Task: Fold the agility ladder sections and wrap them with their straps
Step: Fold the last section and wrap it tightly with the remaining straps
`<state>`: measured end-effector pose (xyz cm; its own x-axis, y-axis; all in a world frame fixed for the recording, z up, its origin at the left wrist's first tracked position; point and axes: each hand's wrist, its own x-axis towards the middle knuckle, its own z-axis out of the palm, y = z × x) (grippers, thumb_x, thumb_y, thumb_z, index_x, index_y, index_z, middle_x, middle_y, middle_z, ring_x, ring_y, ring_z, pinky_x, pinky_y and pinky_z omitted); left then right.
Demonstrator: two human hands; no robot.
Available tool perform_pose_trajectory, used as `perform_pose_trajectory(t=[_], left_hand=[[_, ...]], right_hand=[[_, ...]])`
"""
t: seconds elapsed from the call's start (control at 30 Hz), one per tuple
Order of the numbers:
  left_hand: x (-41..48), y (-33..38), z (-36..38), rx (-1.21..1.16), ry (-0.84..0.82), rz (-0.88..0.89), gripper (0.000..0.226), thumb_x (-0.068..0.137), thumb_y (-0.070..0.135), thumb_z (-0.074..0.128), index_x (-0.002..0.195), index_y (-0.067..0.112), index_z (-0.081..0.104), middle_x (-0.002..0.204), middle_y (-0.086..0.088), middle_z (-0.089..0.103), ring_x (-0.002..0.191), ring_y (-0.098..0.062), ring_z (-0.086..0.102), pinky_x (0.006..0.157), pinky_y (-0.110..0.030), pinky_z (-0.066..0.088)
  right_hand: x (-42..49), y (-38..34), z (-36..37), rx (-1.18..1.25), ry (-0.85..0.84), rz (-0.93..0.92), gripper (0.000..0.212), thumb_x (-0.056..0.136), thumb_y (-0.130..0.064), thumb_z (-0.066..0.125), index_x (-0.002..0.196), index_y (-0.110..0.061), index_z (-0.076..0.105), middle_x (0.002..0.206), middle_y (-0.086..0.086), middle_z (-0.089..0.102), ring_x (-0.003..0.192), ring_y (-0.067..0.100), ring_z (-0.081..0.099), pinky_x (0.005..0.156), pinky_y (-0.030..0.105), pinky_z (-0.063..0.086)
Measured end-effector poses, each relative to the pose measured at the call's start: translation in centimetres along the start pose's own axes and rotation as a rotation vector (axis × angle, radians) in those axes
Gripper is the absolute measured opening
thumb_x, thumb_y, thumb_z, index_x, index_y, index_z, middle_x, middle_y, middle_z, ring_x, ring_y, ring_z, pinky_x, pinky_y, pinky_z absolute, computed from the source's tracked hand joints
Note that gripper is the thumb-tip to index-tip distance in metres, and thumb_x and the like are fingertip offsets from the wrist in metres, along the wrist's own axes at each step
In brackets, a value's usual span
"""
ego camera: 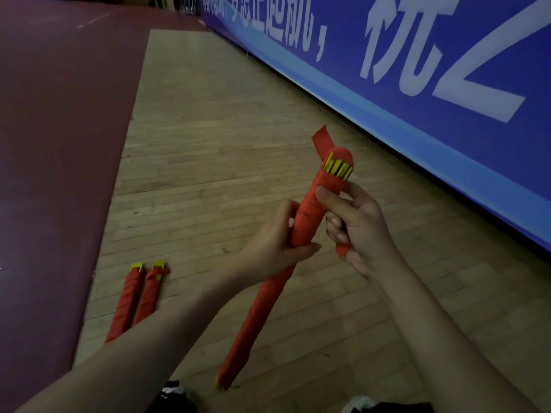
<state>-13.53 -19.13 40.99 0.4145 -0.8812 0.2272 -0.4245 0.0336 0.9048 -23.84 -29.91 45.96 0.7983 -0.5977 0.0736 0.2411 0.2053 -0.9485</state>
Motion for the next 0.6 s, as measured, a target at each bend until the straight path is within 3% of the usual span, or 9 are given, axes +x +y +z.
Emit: perform_pose_trajectory(t=[0.13, 0.3, 0.37, 0.43, 0.6], left_hand=[[0.5, 0.1, 0.0, 0.098, 0.145, 0.114, 0.038, 0.079, 0.033, 0.070, 0.114, 0.026, 0.054, 0.100, 0.002, 0.053, 0.091, -0.016, 0.059, 0.078, -0.042, 0.053], [0.8, 1.2, -1.3, 0.083, 0.180, 0.082, 0.031, 0.081, 0.016, 0.074, 0.107, 0.025, 0.058, 0.088, 0.008, 0.057, 0.074, -0.004, 0.055, 0.070, -0.026, 0.048], [0.6, 1.5, -1.9, -0.013, 0.152, 0.041, 0.037, 0.082, 0.010, 0.074, 0.111, 0.025, 0.057, 0.083, 0.003, 0.063, 0.071, -0.010, 0.062, 0.066, -0.030, 0.054], [0.3, 1.9, -2.4, -0.138, 0.106, -0.013, 0.045, 0.081, 0.006, 0.073, 0.117, 0.025, 0.052, 0.093, -0.005, 0.066, 0.077, -0.021, 0.067, 0.067, -0.039, 0.058], [0.0, 2.1, -3.2, -0.235, -0.019, -0.078, 0.054, 0.081, -0.001, 0.070, 0.127, 0.019, 0.050, 0.109, -0.017, 0.066, 0.095, -0.036, 0.066, 0.078, -0.048, 0.056]], right_hand=[[0.2, -0.7, -0.2, -0.023, -0.045, -0.043, 0.035, 0.076, -0.022, 0.067, 0.107, -0.010, 0.056, 0.051, -0.001, 0.049, 0.035, 0.004, 0.032, 0.036, 0.016, 0.025], [0.2, -1.1, -1.1, -0.119, -0.175, -0.107, 0.034, 0.085, -0.024, 0.058, 0.117, -0.014, 0.055, 0.070, 0.003, 0.064, 0.040, 0.005, 0.033, 0.039, 0.016, 0.025], [0.2, -1.0, -1.4, -0.166, -0.195, -0.094, 0.038, 0.088, -0.023, 0.056, 0.124, -0.014, 0.052, 0.075, 0.004, 0.066, 0.042, 0.006, 0.033, 0.040, 0.018, 0.023], [0.3, -1.0, -1.6, -0.206, -0.197, -0.086, 0.037, 0.089, -0.019, 0.054, 0.126, -0.014, 0.051, 0.076, 0.004, 0.067, 0.041, 0.006, 0.032, 0.041, 0.020, 0.022], [0.3, -1.1, -2.4, -0.312, -0.142, -0.117, 0.025, 0.084, -0.010, 0.062, 0.108, -0.013, 0.057, 0.064, 0.007, 0.067, 0.042, 0.010, 0.039, 0.044, 0.020, 0.033]])
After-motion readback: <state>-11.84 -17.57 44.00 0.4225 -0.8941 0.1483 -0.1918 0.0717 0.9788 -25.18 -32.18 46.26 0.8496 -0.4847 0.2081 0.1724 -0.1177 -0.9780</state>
